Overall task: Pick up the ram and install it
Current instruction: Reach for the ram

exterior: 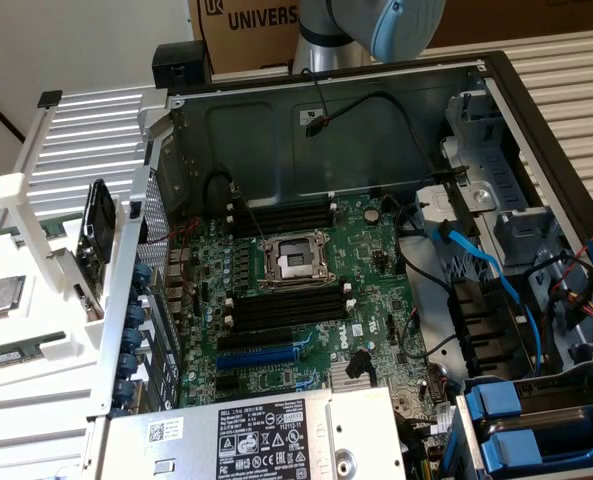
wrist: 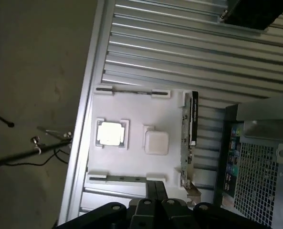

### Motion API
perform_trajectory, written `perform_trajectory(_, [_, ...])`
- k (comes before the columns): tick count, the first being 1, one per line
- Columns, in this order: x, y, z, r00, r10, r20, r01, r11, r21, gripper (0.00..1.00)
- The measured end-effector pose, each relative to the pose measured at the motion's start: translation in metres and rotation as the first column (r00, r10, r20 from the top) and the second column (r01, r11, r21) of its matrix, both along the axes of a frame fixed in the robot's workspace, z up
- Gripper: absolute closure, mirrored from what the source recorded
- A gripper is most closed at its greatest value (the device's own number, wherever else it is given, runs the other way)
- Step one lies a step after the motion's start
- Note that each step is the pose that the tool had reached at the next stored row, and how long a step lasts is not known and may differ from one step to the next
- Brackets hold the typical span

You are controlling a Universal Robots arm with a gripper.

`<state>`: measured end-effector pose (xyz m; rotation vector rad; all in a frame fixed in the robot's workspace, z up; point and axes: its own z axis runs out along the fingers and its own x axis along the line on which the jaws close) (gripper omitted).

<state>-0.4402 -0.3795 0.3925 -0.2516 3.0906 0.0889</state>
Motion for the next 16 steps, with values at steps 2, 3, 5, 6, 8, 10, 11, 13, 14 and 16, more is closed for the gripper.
perform_trajectory(2, [0.0,0.0,0.0,0.9974,0.072,0.0,-0.072,0.9974,-0.0008,0.89])
perform_trajectory(3, [0.0,0.0,0.0,0.9941,0.109,0.0,-0.109,0.9941,-0.0011,0.89])
perform_trajectory(5, [0.0,0.0,0.0,0.9867,0.163,-0.0001,-0.163,0.9867,-0.0015,0.89])
perform_trajectory(6, [0.0,0.0,-0.0001,0.9798,0.2,-0.0001,-0.2,0.9798,-0.0016,0.89])
perform_trajectory(8, [0.0,0.0,-0.0001,0.9719,0.235,-0.0001,-0.235,0.9719,-0.0016,0.89])
perform_trajectory(10, [0.0,0.0,-0.0002,0.9628,0.27,-0.0001,-0.27,0.9628,-0.0016,0.89])
perform_trajectory(11, [0.0,0.0,-0.0002,0.9579,0.287,-0.0001,-0.287,0.9579,-0.0016,0.89])
perform_trajectory(13, [0.0,0.0,-0.0002,0.9466,0.322,-0.0001,-0.322,0.9466,-0.0016,0.89])
perform_trajectory(14, [0.0,0.0,-0.0003,0.9341,0.357,-0.0001,-0.357,0.9341,-0.0016,0.89])
perform_trajectory(16, [0.0,0.0,-0.0004,0.9055,0.424,-0.0001,-0.424,0.9055,-0.0016,0.89])
